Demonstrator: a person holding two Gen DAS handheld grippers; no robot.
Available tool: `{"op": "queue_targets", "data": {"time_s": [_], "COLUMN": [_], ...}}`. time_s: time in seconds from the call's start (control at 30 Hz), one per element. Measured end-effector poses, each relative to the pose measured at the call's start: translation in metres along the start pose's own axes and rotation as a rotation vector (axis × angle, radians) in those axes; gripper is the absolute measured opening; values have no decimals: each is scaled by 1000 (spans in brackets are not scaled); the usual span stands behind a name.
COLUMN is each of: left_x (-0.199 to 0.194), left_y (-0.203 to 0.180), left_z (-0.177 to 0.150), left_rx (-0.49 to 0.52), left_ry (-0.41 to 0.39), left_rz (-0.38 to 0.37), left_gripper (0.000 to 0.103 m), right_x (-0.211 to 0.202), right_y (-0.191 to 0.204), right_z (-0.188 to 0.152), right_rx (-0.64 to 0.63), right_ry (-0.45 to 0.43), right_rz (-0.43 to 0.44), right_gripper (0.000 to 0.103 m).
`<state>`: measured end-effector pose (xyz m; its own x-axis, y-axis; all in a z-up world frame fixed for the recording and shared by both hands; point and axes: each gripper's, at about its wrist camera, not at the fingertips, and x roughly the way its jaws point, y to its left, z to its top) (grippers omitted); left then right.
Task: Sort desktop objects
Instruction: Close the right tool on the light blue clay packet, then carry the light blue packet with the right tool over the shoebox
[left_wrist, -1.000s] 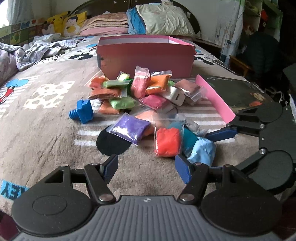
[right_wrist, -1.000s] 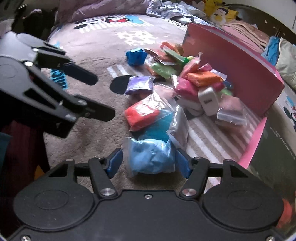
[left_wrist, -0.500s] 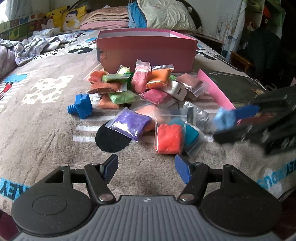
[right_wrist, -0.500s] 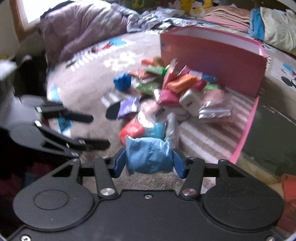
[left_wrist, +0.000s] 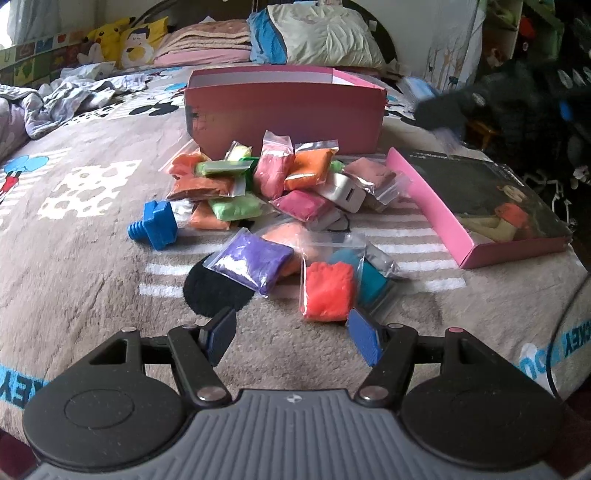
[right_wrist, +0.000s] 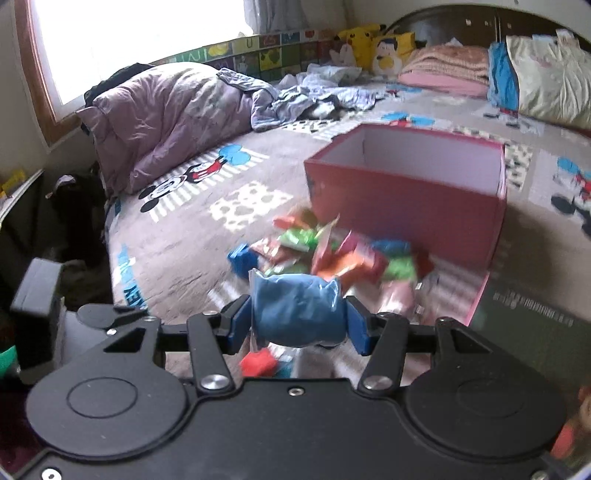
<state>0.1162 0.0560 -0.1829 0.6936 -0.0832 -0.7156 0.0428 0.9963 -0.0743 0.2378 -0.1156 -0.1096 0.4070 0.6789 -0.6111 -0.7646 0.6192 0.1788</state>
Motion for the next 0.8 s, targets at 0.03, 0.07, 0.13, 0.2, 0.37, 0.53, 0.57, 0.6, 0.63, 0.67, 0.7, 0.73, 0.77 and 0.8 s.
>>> {"op": "queue_targets", "data": {"time_s": [0.03,0.07,0.13,0.2,0.37,0.53,0.57,0.6,0.63,0.67,0.7,0.73,0.77,0.8], "left_x": [0,0,0,0,2,4,5,6,7,7,8,8,8,8], "left_y": [0,0,-1,-2,-1,1,1,0,0,0,-1,-2,-2,-3], "left_z": [0,1,3,4,7,9,9,9,10,10,10,10,11,11], "left_rx": [1,1,6,9,11,10,11,12,14,16,18,20,23,27], "left_ry": [-2,-4,-7,-11,-15,-11,-11,-11,-12,-13,-14,-17,-22,-27], "left_rz": [0,-1,0,1,2,4,5,4,3,2,-1,-4,-6,-8], "left_gripper": [67,67,67,67,67,67,67,67,67,67,67,67,67,67], "right_x": [1,3,4,6,15,22,24,26,27,29,31,33,35,36], "right_y": [-1,-2,-3,-5,-11,-22,-24,-27,-30,-33,-36,-39,-42,-46], "right_z": [4,9,15,21,36,51,54,57,59,62,65,68,70,73], "right_rx": [-7,-15,-27,-36,-57,-76,-79,-82,-82,-82,-83,-83,-82,-81], "right_ry": [-5,-9,-17,-26,-35,-51,-55,-58,-60,-61,-63,-65,-67,-70], "right_rz": [-3,-6,-11,-23,-49,-78,-85,-92,-98,-103,-111,-120,-126,-133], "right_gripper": [53,53,53,53,53,53,53,53,53,53,53,53,53,53]}}
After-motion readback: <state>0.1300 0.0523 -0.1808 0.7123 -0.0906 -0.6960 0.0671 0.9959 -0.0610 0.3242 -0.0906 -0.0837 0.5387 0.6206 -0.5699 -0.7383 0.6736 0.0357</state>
